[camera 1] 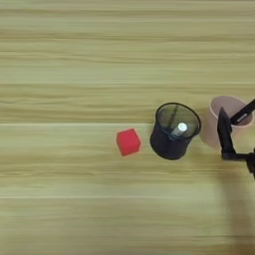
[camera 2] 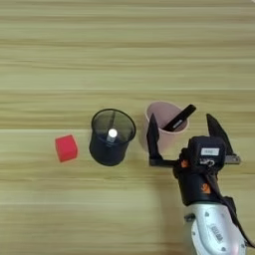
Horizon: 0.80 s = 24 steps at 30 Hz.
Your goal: Move the objects on the table
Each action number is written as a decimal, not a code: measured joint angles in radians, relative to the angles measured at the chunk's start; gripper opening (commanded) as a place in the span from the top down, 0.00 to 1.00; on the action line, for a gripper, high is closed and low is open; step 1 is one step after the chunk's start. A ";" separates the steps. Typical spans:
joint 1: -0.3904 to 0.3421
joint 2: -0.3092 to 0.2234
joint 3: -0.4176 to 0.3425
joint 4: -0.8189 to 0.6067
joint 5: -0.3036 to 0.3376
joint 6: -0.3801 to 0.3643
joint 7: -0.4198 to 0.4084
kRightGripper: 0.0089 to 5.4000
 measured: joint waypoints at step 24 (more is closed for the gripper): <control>0.021 0.011 0.033 0.146 -0.039 0.067 -0.007 0.01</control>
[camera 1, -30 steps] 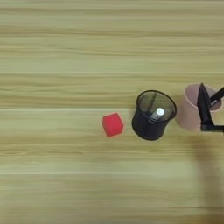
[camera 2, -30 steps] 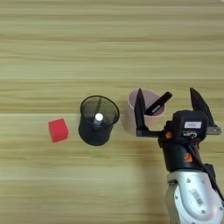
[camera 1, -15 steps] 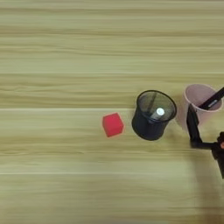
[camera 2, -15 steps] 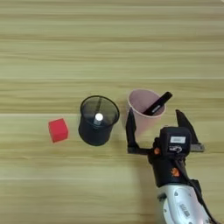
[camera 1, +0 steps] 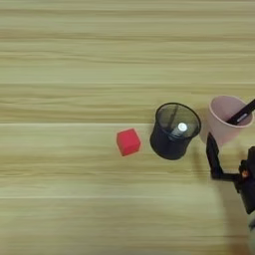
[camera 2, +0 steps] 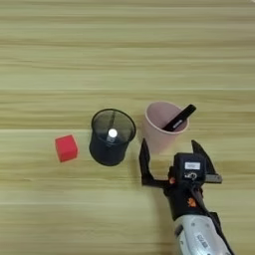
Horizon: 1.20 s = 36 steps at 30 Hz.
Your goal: Move the objects on the table
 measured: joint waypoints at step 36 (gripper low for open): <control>-0.213 -0.069 -0.003 0.209 -0.020 0.105 -0.010 0.01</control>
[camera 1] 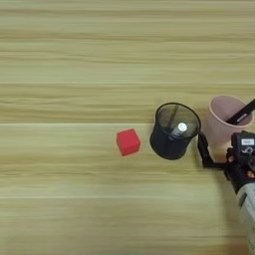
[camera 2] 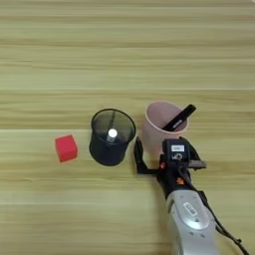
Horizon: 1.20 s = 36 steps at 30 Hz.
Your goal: Move the objects on the table
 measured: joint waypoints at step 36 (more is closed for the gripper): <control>-0.119 -0.013 -0.017 0.182 -0.004 -0.049 -0.023 0.26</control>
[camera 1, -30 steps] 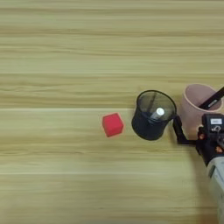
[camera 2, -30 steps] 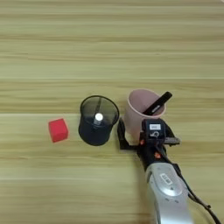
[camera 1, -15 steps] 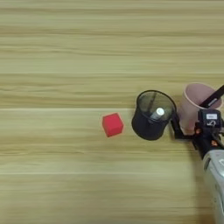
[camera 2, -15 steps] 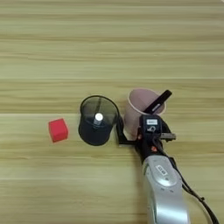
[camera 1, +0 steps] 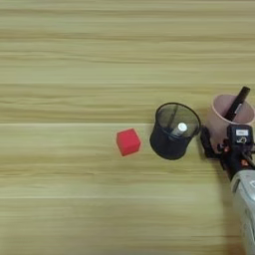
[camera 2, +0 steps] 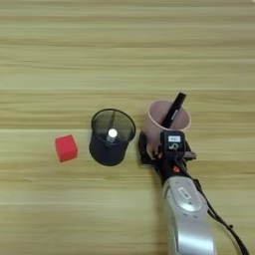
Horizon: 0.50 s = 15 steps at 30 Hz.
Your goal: Move the objects on the table
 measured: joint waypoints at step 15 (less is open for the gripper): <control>0.032 0.006 0.003 -0.030 0.002 -0.003 0.000 0.26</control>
